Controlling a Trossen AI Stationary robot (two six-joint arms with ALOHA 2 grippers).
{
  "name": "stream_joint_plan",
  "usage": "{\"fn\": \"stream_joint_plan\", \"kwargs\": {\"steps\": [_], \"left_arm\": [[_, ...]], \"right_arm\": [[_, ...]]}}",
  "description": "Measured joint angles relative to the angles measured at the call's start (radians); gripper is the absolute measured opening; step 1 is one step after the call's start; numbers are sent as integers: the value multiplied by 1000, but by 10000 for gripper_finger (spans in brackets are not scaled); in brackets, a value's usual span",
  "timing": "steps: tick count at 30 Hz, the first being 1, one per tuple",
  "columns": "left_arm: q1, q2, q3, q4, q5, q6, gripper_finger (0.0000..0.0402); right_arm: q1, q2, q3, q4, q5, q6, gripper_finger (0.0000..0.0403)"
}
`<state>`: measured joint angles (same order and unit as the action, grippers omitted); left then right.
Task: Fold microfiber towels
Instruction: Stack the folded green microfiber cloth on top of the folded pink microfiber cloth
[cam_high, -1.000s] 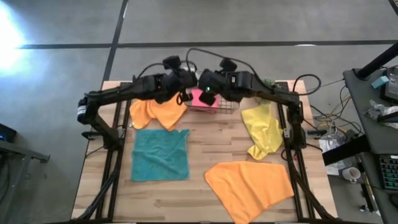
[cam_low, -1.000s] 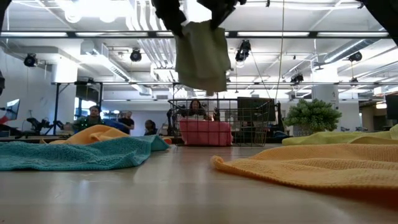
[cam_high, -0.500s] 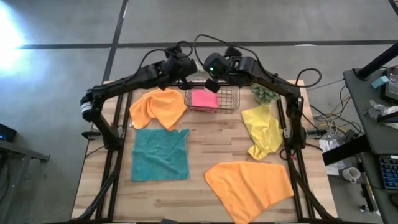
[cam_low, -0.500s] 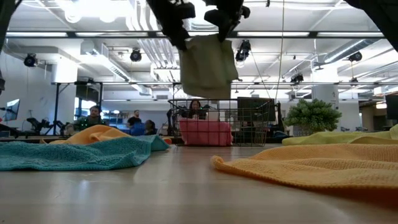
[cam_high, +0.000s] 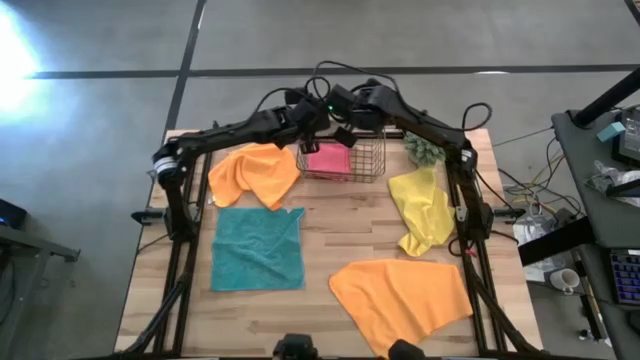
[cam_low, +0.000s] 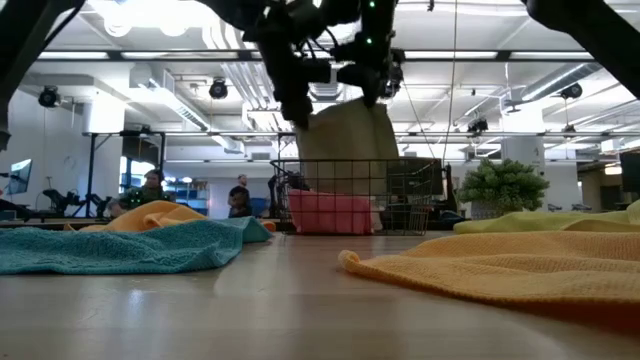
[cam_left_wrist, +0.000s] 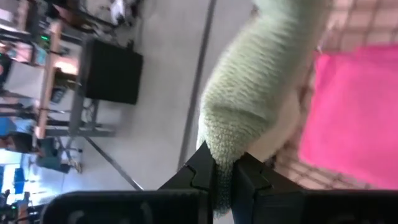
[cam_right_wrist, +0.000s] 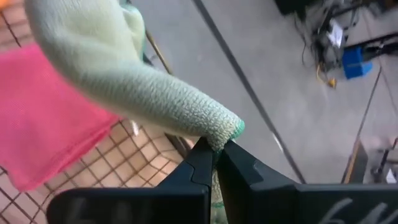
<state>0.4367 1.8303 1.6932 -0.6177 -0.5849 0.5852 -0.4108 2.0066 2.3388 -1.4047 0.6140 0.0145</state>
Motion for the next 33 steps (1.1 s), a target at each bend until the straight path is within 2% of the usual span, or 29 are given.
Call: {"fn": "stream_joint_plan", "kwargs": {"steps": [5,7,11,16,20,23,26,28,30,33], "left_arm": [[22,29,-13,-30,38,-3,8],[32,38,-20,-38,82,-2,8],[48,69,-20,-47,158,6,8],[72,115,-20,-37,135,56,8],[93,117,-20,15,95,103,8],[106,110,-18,62,27,113,8],[113,104,-14,60,31,111,8],[112,103,-14,25,55,105,8],[104,103,-14,-41,100,98,8],[86,103,-15,-144,215,55,8]], "right_arm": [[-24,-1,-87,23,-76,53,8],[-34,-2,-135,37,-79,64,8],[-47,-4,-222,129,-161,64,8],[-79,-3,-282,183,-189,56,8],[-105,-8,-284,238,-181,37,8],[-118,-17,-283,272,-174,28,8],[-117,-31,-283,261,-178,28,8],[-115,-33,-291,251,-213,24,8],[-115,-31,-317,248,-295,26,8],[-110,-28,-376,248,-377,45,8]]}}
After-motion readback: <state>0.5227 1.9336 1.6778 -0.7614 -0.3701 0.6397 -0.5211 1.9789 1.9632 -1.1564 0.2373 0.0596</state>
